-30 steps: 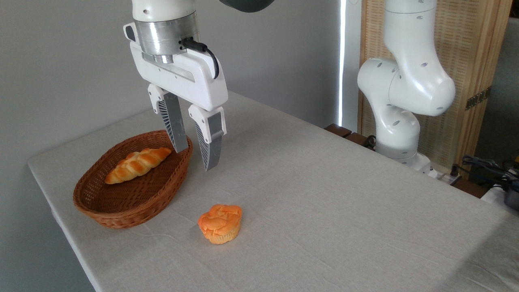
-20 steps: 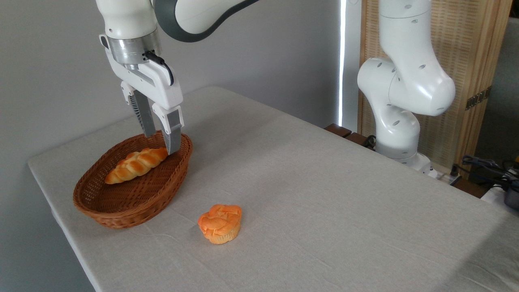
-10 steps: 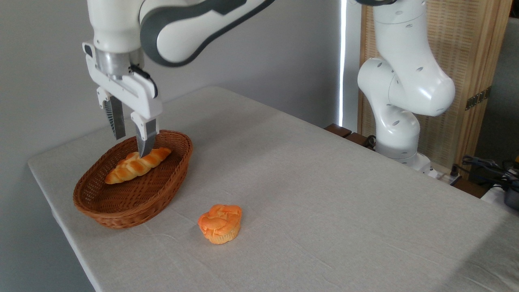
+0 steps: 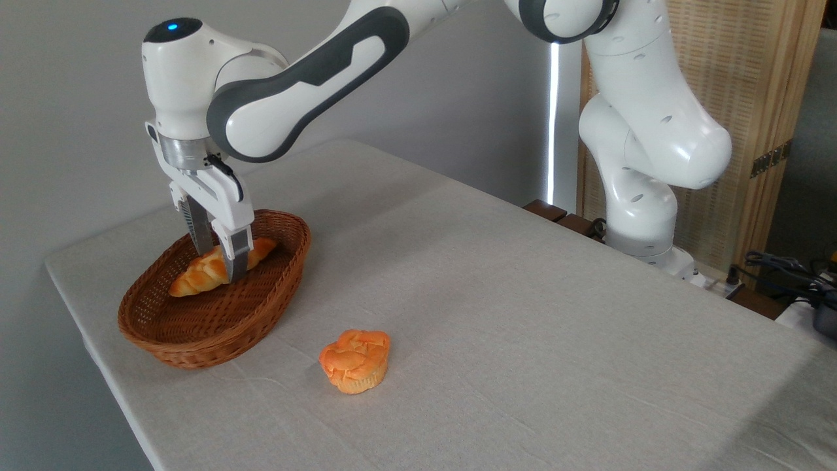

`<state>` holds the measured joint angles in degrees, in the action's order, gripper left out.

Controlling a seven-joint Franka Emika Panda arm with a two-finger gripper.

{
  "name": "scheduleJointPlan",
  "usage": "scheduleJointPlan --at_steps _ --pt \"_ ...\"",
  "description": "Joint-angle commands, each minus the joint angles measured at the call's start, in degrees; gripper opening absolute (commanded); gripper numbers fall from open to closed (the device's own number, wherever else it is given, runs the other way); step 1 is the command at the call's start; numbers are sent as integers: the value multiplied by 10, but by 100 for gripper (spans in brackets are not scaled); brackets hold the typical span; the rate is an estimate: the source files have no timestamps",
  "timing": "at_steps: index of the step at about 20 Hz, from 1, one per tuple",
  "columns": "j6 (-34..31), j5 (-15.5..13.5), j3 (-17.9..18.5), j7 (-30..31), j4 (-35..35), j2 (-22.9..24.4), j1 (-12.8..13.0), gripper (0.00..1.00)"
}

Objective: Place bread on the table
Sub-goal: 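Close the gripper on the croissant-shaped bread roll in the basket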

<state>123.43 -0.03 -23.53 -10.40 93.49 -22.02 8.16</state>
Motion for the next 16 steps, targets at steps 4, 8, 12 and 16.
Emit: scheduleJointPlan --at_steps 4,8,12,16 --pt "12 21 2 28 -7 -19 8 100" --pt "12 20 2 31 -6 -19 12 100" --pt "12 52 2 44 -6 -19 12 53" --pt "13 55 2 43 -6 -19 12 24"
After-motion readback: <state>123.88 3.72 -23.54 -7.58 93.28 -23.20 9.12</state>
